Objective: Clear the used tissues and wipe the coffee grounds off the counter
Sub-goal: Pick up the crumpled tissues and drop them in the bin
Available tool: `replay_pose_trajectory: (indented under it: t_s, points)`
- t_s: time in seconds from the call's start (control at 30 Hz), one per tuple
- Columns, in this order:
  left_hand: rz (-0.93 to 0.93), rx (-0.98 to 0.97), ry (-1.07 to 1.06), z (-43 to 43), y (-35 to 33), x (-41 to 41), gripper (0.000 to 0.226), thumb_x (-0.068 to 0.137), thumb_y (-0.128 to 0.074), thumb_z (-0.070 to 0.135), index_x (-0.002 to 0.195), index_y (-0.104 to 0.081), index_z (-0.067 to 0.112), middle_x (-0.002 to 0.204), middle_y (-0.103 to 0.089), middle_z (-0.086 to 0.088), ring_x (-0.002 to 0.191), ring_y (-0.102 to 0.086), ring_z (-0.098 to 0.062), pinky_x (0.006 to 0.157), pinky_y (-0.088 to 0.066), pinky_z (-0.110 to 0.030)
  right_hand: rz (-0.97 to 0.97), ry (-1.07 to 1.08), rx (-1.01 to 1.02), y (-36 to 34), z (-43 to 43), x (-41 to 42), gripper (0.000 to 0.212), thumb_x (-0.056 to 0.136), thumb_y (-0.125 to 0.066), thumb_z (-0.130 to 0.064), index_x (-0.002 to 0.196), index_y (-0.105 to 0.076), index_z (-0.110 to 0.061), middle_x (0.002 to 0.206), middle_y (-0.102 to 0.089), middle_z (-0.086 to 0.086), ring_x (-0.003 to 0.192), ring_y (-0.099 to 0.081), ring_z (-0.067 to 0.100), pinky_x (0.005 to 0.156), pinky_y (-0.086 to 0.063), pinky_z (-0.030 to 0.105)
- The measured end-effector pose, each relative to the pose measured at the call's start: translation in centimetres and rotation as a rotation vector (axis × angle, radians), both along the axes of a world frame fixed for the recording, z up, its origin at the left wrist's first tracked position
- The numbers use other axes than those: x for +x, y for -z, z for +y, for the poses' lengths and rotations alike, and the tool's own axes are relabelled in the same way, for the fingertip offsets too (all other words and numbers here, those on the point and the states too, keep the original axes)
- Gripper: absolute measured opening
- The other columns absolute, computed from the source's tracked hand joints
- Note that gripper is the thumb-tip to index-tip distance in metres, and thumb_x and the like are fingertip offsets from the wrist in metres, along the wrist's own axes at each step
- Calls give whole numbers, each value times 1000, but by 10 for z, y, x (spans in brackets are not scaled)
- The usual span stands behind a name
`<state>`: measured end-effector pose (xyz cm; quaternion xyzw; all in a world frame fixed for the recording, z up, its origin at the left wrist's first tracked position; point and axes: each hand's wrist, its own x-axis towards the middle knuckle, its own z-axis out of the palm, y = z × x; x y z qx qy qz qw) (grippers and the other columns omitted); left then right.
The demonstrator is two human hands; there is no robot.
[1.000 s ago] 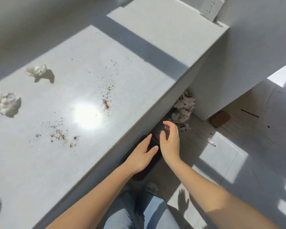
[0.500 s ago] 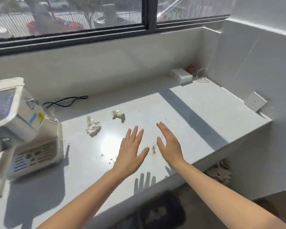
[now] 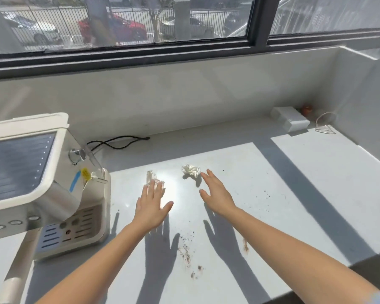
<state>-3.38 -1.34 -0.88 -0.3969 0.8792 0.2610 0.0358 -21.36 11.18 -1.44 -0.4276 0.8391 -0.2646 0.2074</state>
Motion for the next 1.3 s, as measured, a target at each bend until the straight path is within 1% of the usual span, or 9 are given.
replay_pose_trajectory:
  t_s: [0.17,0.33,0.57,0.67,0.77,0.83,0.97,1.13,1.3]
  points:
    - [-55,7,0,-43,23,-14,73,95,-41,46,152,-2,21,159,18,1,147,11,-25,117,-6,-48,-17,-37,75,9,-46,-19,62,94,-41,-11,150,-22,-27,162,-2,-1,146,-13,21,112,-28,39]
    - [-126,-14,45,-68,45,-29,81,93,-45,46,151,4,18,159,18,-2,147,10,-25,116,-6,-50,168,-145,187,23,-81,-38,58,93,-42,-16,147,-27,-30,161,-8,4,141,-22,27,101,-33,43]
    - [97,-155,24,-85,62,-30,49,90,-52,25,137,-42,14,139,-46,-6,121,-43,-32,96,-38,-40,255,-113,141,50,-92,-45,44,92,-50,-15,132,-49,-35,138,-46,0,114,-47,29,87,-38,38]
    - [90,-175,-6,-83,67,-27,33,93,-49,24,125,-51,16,123,-53,-5,108,-48,-30,83,-40,-39,226,-129,110,59,-88,-44,38,90,-52,-11,124,-58,-27,127,-50,7,102,-49,32,83,-42,39]
    - [89,-194,-28,-83,68,-23,19,94,-46,24,109,-56,18,110,-57,-1,100,-50,-26,76,-36,-34,130,-96,90,60,-88,-45,27,89,-55,-12,112,-62,-22,109,-51,1,91,-55,27,69,-40,26]
    - [82,-196,-36,-83,65,-21,15,94,-43,23,95,-57,17,99,-60,2,93,-50,-25,73,-33,-34,106,-84,104,57,-87,-46,21,85,-60,-11,102,-65,-22,101,-50,-6,82,-58,21,60,-34,21]
    - [135,-145,-16,-80,50,-22,21,95,-40,24,79,-50,16,83,-55,2,81,-50,-25,69,-34,-35,129,-70,150,47,-77,-48,25,85,-53,-5,97,-67,-22,103,-55,-1,82,-55,22,67,-36,27]
    - [233,-20,-2,-63,20,-25,26,98,-34,32,81,-44,15,83,-52,4,68,-53,-7,55,-34,-26,150,-13,76,20,-51,-43,26,84,-53,-3,90,-67,-24,89,-51,-7,73,-52,14,64,-34,26]
    - [310,10,107,-26,-8,-29,18,98,-32,25,86,-39,14,75,-62,3,72,-59,-19,59,-39,-32,147,51,-6,-6,-12,-30,26,84,-58,-2,84,-65,-27,83,-44,-12,67,-47,4,64,-31,23]
